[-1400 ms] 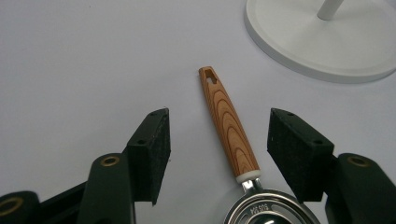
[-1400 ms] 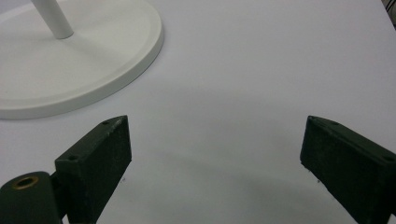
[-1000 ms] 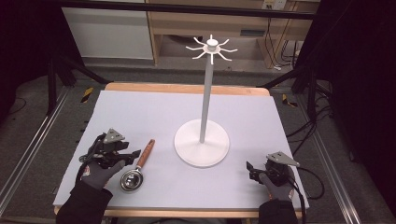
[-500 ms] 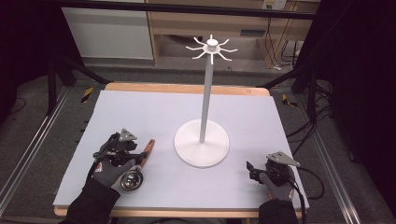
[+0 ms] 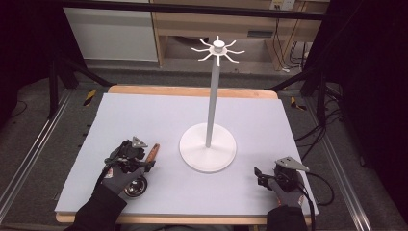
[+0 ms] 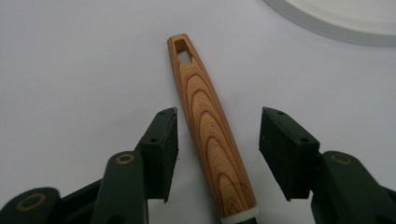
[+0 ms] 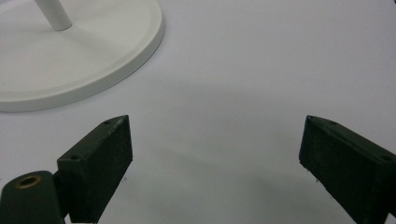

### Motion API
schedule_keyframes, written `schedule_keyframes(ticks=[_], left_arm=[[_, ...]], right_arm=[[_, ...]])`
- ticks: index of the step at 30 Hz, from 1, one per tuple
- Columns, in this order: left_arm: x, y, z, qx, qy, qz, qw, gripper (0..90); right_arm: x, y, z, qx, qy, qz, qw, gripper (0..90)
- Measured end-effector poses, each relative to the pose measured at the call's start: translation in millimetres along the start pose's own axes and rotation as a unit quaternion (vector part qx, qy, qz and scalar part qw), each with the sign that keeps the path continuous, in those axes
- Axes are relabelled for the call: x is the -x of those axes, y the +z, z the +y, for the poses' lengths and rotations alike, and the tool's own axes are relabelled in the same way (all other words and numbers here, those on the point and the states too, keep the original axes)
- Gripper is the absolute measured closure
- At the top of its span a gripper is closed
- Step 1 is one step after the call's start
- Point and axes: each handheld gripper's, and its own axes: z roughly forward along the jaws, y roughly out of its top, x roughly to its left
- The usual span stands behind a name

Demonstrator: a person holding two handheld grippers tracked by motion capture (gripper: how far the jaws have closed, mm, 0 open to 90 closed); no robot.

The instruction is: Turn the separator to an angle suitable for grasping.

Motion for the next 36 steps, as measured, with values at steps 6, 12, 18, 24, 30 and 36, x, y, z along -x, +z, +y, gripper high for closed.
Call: schedule_keyframes(ticks=[6,12,18,24,30,36], left_arm=[[-0.7,5.3,-1.7,-0.011,0.0,0.008,0.9999,49.9],[0.3,10.8,-2.4,-0.02,-0.003,0.008,0.9998,54.7],[0.0,11.8,-2.8,-0.025,-0.013,0.005,0.9996,58.7],[-0.3,11.7,-3.2,-0.026,-0.018,0.004,0.9995,59.1],[-0.7,9.5,-3.8,-0.032,-0.018,0.003,0.9993,61.5],[-1.2,4.1,-5.3,-0.036,-0.011,-0.005,0.9993,65.8]], right_arm=[[-0.3,0.6,-0.4,-0.004,0.002,0.001,1.0,10.4],[-0.3,1.4,-0.6,-0.005,-0.001,0.002,1.0,10.6],[-0.1,1.7,-0.7,-0.005,-0.001,0.003,1.0,10.6],[-0.1,1.7,-0.7,-0.006,-0.002,0.004,1.0,10.6],[-0.2,1.7,-0.7,-0.007,-0.002,0.004,1.0,10.6],[0.1,1.5,-0.8,-0.008,-0.003,0.004,1.0,10.6]])
